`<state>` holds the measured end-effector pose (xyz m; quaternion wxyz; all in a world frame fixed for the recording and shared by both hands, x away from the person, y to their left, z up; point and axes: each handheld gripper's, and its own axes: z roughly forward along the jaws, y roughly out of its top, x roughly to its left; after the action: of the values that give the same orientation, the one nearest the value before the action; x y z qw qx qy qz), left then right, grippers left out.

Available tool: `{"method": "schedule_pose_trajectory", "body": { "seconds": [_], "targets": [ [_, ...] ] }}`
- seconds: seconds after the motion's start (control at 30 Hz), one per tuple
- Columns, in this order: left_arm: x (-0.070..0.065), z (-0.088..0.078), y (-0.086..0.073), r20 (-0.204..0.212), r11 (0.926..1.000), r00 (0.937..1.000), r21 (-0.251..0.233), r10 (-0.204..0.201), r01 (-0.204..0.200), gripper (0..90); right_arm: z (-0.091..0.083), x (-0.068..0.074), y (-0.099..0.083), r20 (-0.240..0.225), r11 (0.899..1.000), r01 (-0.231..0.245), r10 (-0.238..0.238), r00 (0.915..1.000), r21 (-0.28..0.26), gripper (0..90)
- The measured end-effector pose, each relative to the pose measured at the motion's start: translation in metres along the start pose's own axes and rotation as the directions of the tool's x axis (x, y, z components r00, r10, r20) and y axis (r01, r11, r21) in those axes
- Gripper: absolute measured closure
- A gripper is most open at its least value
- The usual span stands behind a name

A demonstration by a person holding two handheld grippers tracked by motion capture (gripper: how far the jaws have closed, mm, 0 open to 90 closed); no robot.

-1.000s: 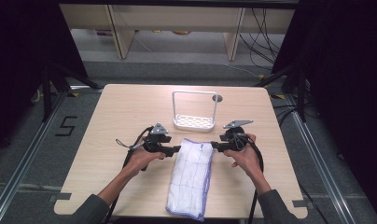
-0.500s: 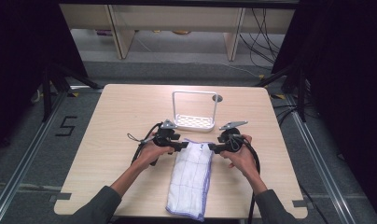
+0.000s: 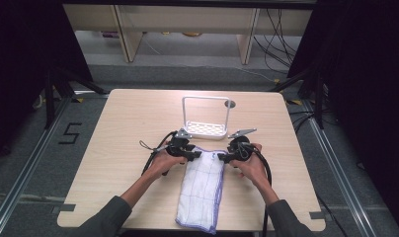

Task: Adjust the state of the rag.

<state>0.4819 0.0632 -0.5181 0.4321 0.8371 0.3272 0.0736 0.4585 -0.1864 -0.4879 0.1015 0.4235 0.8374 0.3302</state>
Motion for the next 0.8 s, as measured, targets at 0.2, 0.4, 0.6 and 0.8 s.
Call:
{"method": "schedule_pose_trajectory", "body": {
  "seconds": [0.2,0.4,0.6,0.8],
  "targets": [
    [0.004,-0.002,-0.001,0.000,0.9997,0.9998,-0.003,0.022,-0.022,75.4,0.008,-0.002,-0.002,0.012,1.000,0.009,-0.009,0.9999,0.022,45.6],
    [0.004,-0.008,-0.004,-0.007,0.9992,0.9992,0.004,0.040,-0.040,79.9,0.014,0.001,-0.003,0.008,0.999,0.025,-0.026,0.9996,0.031,47.2],
    [0.004,-0.012,-0.004,-0.017,0.9988,0.9987,0.005,0.048,-0.048,80.3,0.016,0.007,-0.002,0.010,0.998,0.051,-0.051,0.9986,0.039,51.5],
    [0.004,-0.012,-0.006,-0.021,0.9995,0.9993,-0.007,0.032,-0.032,80.2,0.019,0.007,-0.002,0.008,0.997,0.074,-0.074,0.9972,0.020,54.7]
  ]
}}
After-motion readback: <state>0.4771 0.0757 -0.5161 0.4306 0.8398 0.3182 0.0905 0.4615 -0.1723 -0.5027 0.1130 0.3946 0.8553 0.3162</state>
